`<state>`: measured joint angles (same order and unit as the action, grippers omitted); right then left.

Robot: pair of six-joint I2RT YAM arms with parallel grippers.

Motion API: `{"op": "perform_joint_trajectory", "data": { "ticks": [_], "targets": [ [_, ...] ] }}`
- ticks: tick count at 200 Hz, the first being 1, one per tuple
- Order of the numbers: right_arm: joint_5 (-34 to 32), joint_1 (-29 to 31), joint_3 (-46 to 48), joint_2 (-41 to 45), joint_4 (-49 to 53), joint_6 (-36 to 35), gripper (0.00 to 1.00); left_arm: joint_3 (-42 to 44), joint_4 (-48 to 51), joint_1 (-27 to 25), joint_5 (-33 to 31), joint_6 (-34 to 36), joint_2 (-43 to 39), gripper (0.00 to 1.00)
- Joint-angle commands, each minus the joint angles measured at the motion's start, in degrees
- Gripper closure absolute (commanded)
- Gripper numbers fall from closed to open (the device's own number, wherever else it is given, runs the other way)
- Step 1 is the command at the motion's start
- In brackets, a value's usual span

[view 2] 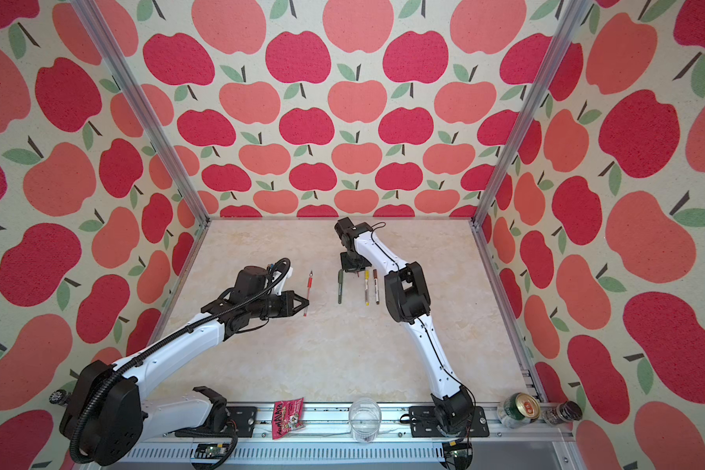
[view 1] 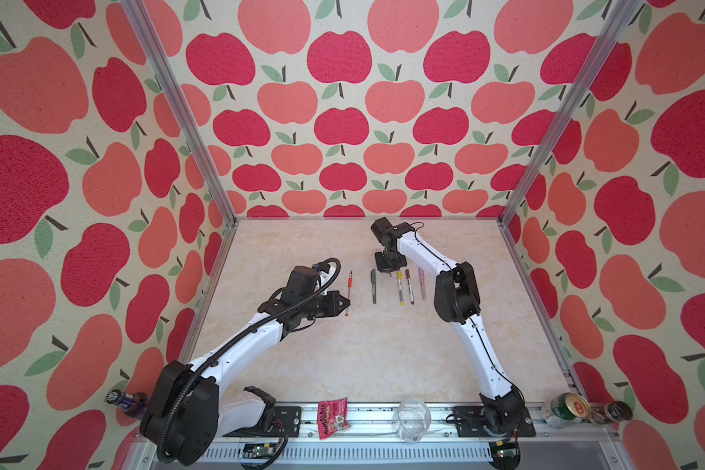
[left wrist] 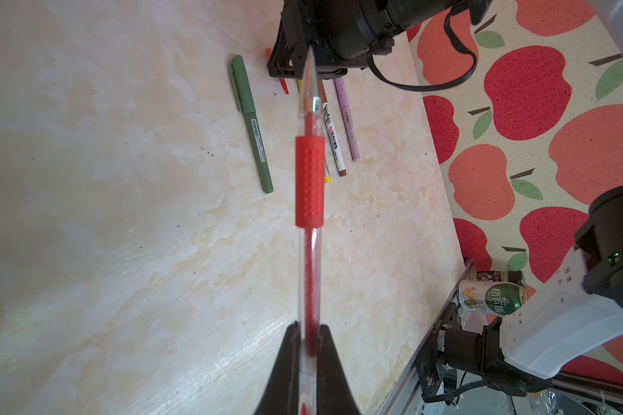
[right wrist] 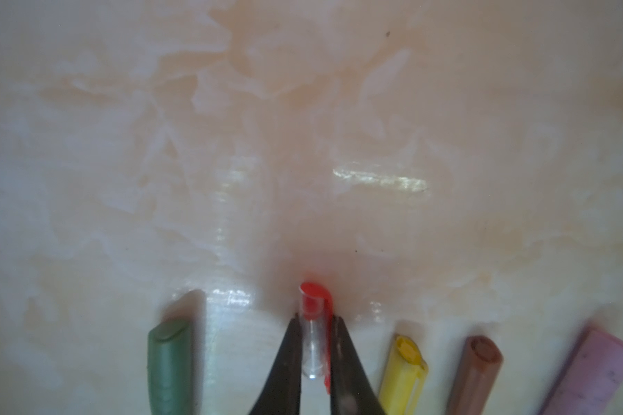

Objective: Insert the pens into the pen caps
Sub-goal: 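Grasp the red cap with the right gripper while the left holds the pen, then lift the red cap with the right gripper above the held pen tip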

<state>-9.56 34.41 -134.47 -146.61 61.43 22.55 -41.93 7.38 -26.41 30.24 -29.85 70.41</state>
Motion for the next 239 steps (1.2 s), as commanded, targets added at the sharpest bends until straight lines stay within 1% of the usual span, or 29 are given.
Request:
{"op": "perform_joint_trajectory", "data": {
  "ticks": [1,27,51,100,143,158,201,239],
  "targets": [
    [0.8,-0.6,-0.5,-2.0,1.9,0.6,0.89,-0.2,-0.9,0.3,1.1,0.8,0.7,0.9],
    [1.1,-0.6,-0.2,-0.7,1.8,0.8,0.91,-0.2,-1.1,0.3,1.2,0.6,0.9,0.9],
    [3.1,-0.9,1.9,2.0,0.2,1.6,0.92,0.1,-1.5,0.3,1.4,0.2,1.2,0.9],
    [10.5,-2.3,12.3,12.4,-8.0,5.3,0.93,0.3,-2.6,-1.3,1.0,-0.3,2.3,0.9],
    [15.9,-2.4,23.1,23.0,-16.5,8.5,0.93,-0.3,-5.4,-5.0,-0.3,-1.8,4.8,0.9],
    [16.7,-2.5,26.2,25.8,-18.7,9.4,0.93,-0.4,-7.0,-6.1,-0.5,-2.7,6.0,0.9],
    [19.6,-2.6,31.4,31.7,-21.7,11.4,0.93,-1.9,-9.5,-8.2,-0.7,-5.1,8.3,0.91],
    [22.3,-2.0,40.3,38.9,-30.2,14.7,0.92,-3.1,-12.5,-9.5,-0.7,-7.4,9.6,0.91]
  ]
}}
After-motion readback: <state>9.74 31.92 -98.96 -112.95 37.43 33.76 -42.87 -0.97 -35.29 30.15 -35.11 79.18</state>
